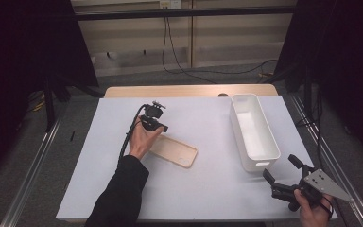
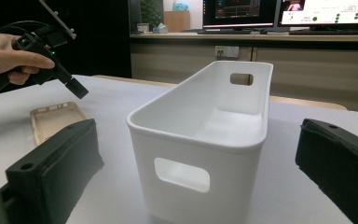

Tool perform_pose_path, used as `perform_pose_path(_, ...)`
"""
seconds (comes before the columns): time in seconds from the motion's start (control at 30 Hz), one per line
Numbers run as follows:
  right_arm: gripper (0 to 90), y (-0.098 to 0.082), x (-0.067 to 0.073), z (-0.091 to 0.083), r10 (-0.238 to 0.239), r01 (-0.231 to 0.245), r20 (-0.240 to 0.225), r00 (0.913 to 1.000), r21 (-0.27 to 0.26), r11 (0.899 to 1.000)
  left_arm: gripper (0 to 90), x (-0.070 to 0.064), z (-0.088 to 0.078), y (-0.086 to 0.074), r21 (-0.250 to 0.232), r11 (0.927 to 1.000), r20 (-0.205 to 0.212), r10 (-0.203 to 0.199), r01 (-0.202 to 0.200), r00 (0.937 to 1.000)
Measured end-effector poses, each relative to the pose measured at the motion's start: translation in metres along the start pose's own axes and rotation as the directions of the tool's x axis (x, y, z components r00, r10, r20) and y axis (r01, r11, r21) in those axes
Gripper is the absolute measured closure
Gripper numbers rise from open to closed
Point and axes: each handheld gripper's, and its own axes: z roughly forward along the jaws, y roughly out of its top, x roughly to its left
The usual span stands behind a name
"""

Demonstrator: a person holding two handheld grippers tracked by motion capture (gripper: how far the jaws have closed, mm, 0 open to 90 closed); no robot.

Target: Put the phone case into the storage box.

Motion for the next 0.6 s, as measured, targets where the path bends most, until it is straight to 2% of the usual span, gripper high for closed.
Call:
perform_pose_path(0.03,0.0,0.000,0.000,0.000,-0.002,0.002,0.000,1.0000,0.001,1.000,90.0,0.000,0.004,-0.001,0.012,0.9998,0.008,-0.014,0.014,0.9999)
perform_pose_path(0.13,0.0,0.000,0.000,0.000,0.002,-0.002,0.003,1.0000,0.001,1.000,90.0,-0.001,0.006,0.000,0.019,0.9997,0.010,-0.012,0.012,0.9999)
perform_pose_path(0.2,0.0,0.000,0.000,0.000,-0.003,0.003,0.000,1.0000,0.001,1.000,90.0,-0.002,0.010,-0.001,0.042,0.9991,0.002,0.007,-0.007,1.0000)
perform_pose_path(0.23,0.0,0.000,0.000,-0.001,-0.003,0.003,-0.001,1.0000,0.001,1.000,90.0,-0.002,0.012,-0.002,0.040,0.9992,0.000,-0.009,0.009,1.0000)
perform_pose_path(0.4,0.0,0.000,0.000,-0.001,-0.004,0.004,0.001,1.0000,0.001,1.000,90.0,0.000,0.015,-0.004,0.052,0.9986,0.016,-0.015,0.014,0.9998)
perform_pose_path(0.53,0.0,0.000,0.000,-0.001,-0.002,0.002,0.002,1.0000,0.000,1.000,90.0,-0.001,0.014,-0.005,0.055,0.9985,0.011,-0.001,0.000,0.9999)
perform_pose_path(0.6,0.0,0.000,0.000,-0.001,-0.003,0.003,0.001,1.0000,0.002,1.000,90.0,-0.002,0.014,-0.006,0.054,0.9985,0.010,-0.011,0.010,0.9999)
